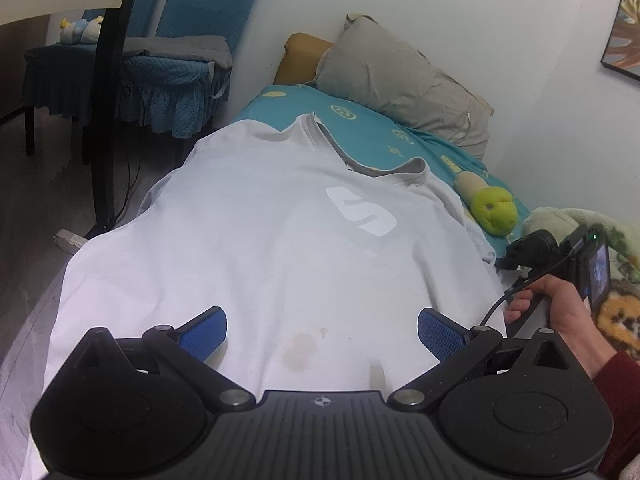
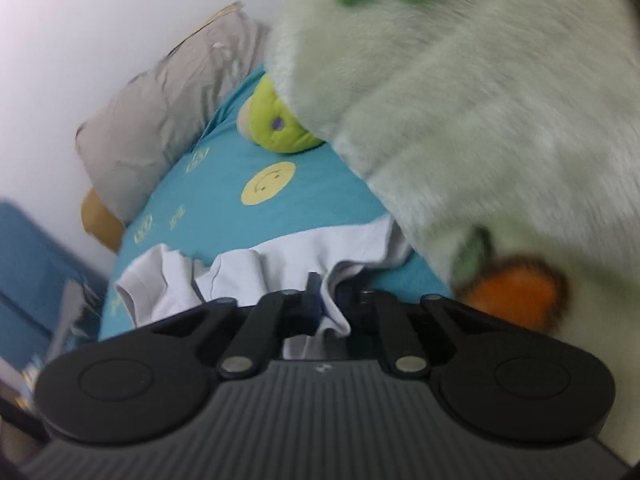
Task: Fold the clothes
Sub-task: 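Grasp the shirt side with the right gripper and fold it over the middle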
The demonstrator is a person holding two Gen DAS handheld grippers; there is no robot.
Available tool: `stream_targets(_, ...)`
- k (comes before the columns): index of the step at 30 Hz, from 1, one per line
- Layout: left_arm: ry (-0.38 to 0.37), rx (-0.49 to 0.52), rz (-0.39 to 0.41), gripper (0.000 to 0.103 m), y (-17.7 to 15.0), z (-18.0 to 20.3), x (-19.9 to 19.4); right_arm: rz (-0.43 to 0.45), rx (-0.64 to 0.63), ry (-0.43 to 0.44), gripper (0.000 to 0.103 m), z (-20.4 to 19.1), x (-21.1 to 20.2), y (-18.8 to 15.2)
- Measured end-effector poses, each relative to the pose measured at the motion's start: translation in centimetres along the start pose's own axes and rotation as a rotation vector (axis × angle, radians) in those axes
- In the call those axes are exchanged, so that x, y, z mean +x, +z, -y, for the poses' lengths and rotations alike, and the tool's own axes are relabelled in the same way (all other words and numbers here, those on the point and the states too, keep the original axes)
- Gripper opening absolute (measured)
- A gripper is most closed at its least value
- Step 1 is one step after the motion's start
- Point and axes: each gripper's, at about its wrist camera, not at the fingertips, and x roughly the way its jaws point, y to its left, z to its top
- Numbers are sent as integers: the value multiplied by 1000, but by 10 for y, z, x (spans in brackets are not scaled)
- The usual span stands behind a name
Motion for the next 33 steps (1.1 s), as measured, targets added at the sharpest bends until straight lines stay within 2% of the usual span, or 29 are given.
stream_targets(1,2,8,5,103,0,2,0,3,-47,1,8,-5,-1,4)
stream_targets(4,10,38,29,103,1,7,-4,85,-205,17,7,-24,-17,26)
stream_targets(9,21,83,71,103,3,13,-14,196,-308,-47,7,-29,-42,91)
stream_targets(15,38,113,91,103,9,16,-17,186,-398,-127,7,-47,-50,122)
stream_targets(16,46,116,95,103,10,16,-18,188,-403,-116,7,-55,-53,120)
stream_targets(21,95,111,121,103,22,5,-29,186,-502,-27,7,-114,-69,84)
stream_targets(25,141,71,132,103,32,-15,-38,130,-581,108,7,-174,-75,32)
stream_targets(29,190,8,130,103,41,-39,-45,32,-698,194,7,-228,-54,-37)
stream_targets(33,217,-45,110,103,47,-59,-45,-98,-745,197,8,-250,-15,-93)
